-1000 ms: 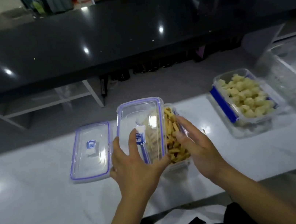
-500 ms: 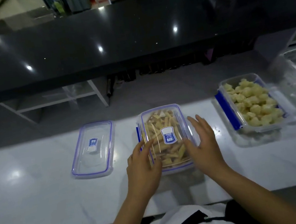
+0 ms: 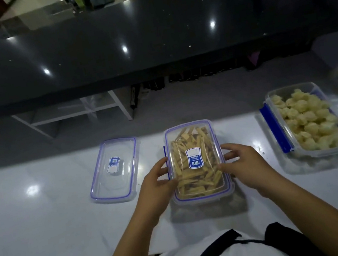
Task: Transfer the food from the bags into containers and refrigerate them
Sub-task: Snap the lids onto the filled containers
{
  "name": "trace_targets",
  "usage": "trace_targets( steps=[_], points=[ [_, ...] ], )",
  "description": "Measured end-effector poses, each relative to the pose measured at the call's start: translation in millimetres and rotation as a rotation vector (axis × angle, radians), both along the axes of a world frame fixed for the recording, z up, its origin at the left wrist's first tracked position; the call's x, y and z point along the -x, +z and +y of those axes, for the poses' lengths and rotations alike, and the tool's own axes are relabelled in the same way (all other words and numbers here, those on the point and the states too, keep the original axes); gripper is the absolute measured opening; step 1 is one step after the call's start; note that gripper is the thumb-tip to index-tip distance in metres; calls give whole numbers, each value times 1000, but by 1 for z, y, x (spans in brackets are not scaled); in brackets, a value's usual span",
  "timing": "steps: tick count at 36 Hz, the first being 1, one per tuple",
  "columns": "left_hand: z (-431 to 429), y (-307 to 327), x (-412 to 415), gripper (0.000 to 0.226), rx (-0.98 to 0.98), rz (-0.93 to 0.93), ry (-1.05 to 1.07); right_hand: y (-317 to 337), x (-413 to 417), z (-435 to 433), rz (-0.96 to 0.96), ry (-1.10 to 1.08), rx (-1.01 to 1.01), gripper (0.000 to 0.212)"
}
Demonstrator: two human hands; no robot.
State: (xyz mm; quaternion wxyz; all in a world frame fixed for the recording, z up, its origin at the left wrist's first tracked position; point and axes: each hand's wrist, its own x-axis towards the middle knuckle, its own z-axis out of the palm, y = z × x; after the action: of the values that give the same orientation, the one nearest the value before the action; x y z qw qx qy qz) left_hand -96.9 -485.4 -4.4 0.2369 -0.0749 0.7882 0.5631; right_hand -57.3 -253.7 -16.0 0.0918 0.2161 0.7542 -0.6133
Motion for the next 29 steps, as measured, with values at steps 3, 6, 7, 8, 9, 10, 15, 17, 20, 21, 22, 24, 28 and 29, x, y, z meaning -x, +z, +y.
trace_targets(
  steps=[3,6,7,8,9,10,15,17,20,21,22,24,28,29],
  points=[
    [-1,1,9,49,-74,-92,107,3,2,0,-29,-44,100,29],
    [4,9,26,45,-96,-142,114,13,18,0,-32,-96,162,24],
    [7,13,31,45,-99,-154,103,16,24,0,-33,-105,169,23],
    [9,16,35,45,-96,-161,99,19,27,1,-32,-104,170,22],
    [11,20,35,44,-92,-165,94,22,28,1,-33,-101,172,20],
    [11,23,32,42,-89,-162,83,23,25,3,-34,-99,182,19],
    [3,30,4,35,-164,-153,69,32,-1,13,-58,-72,277,16],
    [14,30,20,34,-147,-149,117,33,13,12,-83,-115,247,18],
    [28,35,40,41,-115,-138,80,38,28,9,-65,-126,212,23],
    [28,34,39,42,-113,-112,66,39,27,10,-39,-119,206,23],
    [23,34,35,41,-120,-86,50,40,22,14,-14,-99,198,20],
    [12,34,21,35,-158,-99,28,41,10,19,0,-65,181,16],
    [17,23,19,30,-164,-167,92,35,19,17,-70,-76,166,21],
    [20,21,22,30,-156,-168,109,34,22,15,-74,-71,156,25]
  ],
)
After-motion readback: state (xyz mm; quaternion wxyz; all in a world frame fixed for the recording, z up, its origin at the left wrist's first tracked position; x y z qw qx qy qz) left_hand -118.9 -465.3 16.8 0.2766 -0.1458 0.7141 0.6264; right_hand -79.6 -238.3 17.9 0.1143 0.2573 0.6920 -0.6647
